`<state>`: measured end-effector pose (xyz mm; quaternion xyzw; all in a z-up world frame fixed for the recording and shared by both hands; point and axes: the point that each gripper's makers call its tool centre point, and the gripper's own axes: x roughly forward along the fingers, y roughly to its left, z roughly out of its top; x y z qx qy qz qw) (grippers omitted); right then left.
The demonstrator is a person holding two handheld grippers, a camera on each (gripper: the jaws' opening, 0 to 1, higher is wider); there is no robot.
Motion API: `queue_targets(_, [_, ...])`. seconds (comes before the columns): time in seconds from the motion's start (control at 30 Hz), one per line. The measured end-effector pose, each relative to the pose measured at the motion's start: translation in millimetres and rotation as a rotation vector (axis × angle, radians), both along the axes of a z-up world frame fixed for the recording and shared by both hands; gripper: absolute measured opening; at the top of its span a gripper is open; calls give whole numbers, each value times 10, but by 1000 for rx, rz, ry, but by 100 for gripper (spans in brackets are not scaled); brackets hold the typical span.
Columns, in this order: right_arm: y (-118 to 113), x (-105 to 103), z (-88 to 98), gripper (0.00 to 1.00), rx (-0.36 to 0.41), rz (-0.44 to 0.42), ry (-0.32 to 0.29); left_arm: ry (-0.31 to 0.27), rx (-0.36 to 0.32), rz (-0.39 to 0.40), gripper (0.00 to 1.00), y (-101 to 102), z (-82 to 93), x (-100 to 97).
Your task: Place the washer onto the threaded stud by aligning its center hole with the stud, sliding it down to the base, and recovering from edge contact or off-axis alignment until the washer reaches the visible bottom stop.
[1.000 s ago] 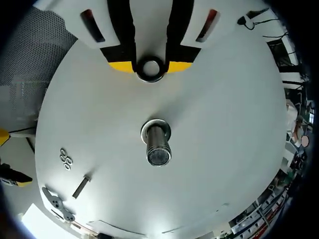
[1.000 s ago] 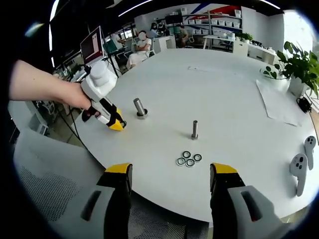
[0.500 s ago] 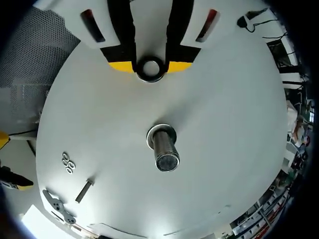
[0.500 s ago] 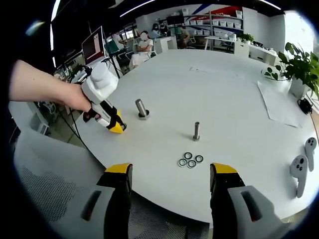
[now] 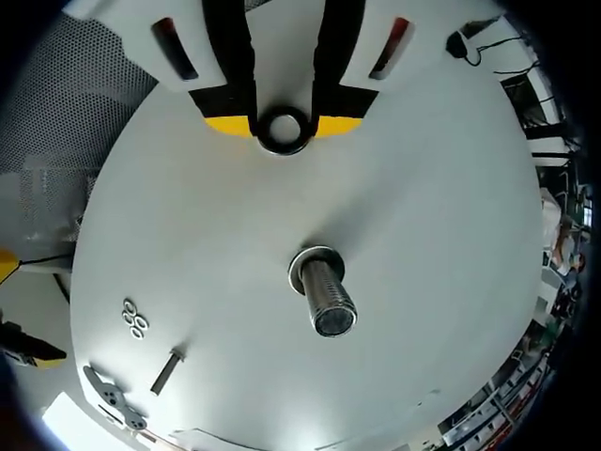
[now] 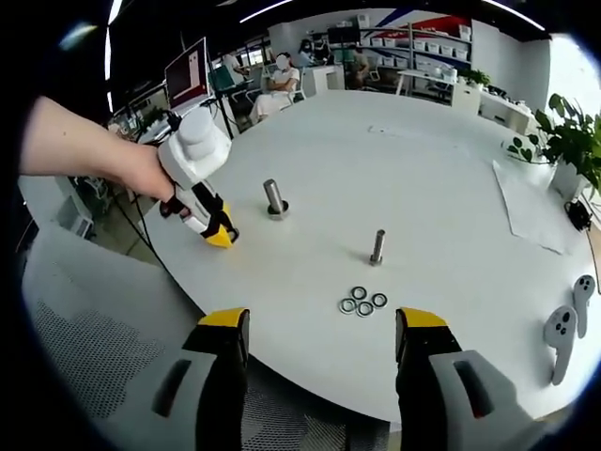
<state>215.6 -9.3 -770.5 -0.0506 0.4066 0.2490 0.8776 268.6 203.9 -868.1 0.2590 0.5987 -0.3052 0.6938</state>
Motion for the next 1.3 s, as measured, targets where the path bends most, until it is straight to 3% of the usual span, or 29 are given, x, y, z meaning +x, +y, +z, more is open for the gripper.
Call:
queue_targets(0.37, [14,-2,17,66,-5,9,-8,-5,-5,-3,21,12,13,-60])
queue_targets(0.47, [12,-3,18,66,-4,8,-8,-32,-32,78,21,0,12,-40])
queue_targets(1.03, [1,23,70,66,10,-5,-24,-51,-46,26,27,-26,18,-80])
queue_targets(1.3, [1,37,79,65,9,-7,-28,-38,-30,29,21,-20,17,-56])
